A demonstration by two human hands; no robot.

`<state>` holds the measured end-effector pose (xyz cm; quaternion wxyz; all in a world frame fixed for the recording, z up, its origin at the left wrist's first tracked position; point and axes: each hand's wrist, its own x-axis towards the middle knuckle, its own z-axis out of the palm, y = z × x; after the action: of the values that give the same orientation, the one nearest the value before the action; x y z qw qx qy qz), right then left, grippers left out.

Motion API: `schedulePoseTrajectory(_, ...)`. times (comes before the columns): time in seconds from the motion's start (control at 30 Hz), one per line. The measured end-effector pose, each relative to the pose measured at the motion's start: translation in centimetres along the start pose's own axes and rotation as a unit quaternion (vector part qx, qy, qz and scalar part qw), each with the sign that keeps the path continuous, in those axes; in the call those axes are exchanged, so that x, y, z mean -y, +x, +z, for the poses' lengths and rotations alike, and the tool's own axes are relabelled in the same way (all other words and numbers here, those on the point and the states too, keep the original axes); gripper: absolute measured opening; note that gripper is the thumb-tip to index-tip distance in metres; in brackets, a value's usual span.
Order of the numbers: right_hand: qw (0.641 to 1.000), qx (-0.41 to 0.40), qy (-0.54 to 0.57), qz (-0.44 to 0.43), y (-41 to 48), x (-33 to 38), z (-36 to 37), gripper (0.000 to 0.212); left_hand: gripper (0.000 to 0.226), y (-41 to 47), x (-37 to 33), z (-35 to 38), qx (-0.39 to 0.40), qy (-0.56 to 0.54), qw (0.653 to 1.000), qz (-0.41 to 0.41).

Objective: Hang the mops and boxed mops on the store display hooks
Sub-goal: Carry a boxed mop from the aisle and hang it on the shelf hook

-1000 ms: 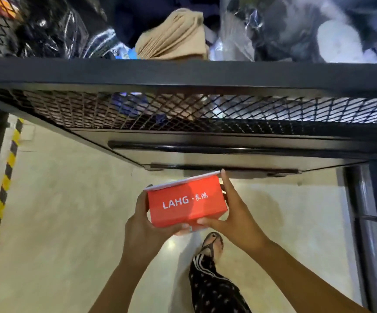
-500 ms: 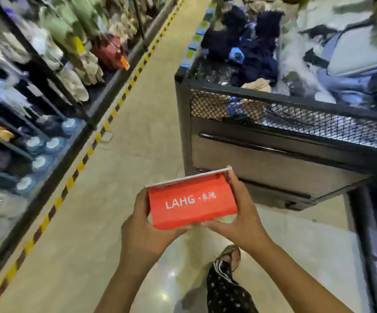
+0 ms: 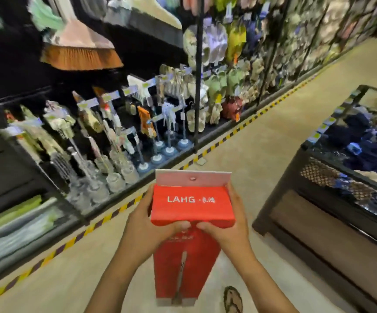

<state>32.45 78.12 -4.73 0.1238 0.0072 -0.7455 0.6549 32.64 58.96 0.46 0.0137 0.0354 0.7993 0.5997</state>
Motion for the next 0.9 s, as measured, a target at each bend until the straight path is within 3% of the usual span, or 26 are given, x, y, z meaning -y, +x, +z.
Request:
schedulePoseTrajectory(0.3,0.986,0.159,0.037,0.014,1.0,1.4,9.9,0.101,0.103,-3.8,2.2,-8.0,-0.198,0.004,0.979,-0.052)
schedulePoseTrajectory(0.43,0.961,0.276,0.018,0.004,3.0,1.7,13.5,0.114,0.107,-5.4,2.5,-9.8,-0.298,-0.002,0.95,-0.098)
schedulePoseTrajectory(0.53,0.939,0.345,0.008,-0.017,4.6,2.6,15.8,0.109,0.119,-5.8,2.7,-10.7,-0.358,-0.017,0.925,-0.122)
schedulePoseTrajectory(0.9,0.873,0.482,0.0,-0.07,8.4,4.6,20.4,0.109,0.108,-6.0,1.5,-11.0,-0.501,0.011,0.856,-0.126)
